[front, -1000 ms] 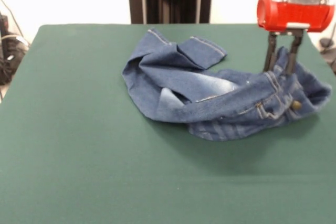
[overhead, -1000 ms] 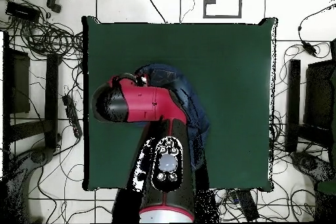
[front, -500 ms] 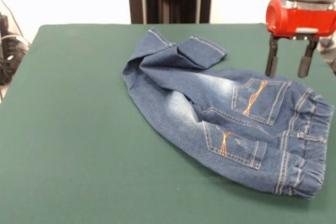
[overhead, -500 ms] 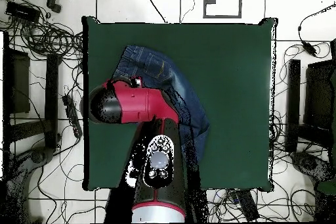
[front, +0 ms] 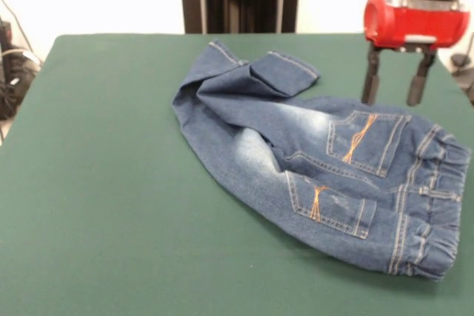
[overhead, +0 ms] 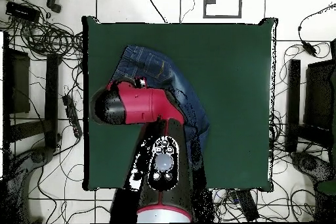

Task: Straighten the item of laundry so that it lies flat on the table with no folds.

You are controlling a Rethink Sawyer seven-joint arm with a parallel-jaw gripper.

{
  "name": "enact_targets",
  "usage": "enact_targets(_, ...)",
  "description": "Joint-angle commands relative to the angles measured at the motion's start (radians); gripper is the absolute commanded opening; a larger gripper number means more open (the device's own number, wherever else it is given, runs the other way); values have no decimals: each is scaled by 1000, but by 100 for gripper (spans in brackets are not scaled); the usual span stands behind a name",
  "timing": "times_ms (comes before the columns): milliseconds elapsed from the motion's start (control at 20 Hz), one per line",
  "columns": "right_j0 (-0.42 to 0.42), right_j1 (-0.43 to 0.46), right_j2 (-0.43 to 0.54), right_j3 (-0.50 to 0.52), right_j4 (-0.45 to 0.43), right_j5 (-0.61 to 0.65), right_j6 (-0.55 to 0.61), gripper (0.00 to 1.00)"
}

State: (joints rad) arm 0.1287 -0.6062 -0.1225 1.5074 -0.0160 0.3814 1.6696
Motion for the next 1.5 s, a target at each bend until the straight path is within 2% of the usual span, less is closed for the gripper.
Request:
enact_targets(50, -64, -49, 102, 133, -78, 184, -84, 100)
enact_targets(350, -139, -41, 132, 166, -150, 192, -123, 100)
enact_targets(600, -254, -56, 222, 246, -212, 116, -168, 100)
enact_targets(1000, -394, -47, 351, 298, -268, 168, -202, 100)
enact_targets(1250, -413, -44, 376, 284, -312, 227, -189, 100)
enact_targets(1500, -388, -22, 337, 231, -384, 280, -165, 100)
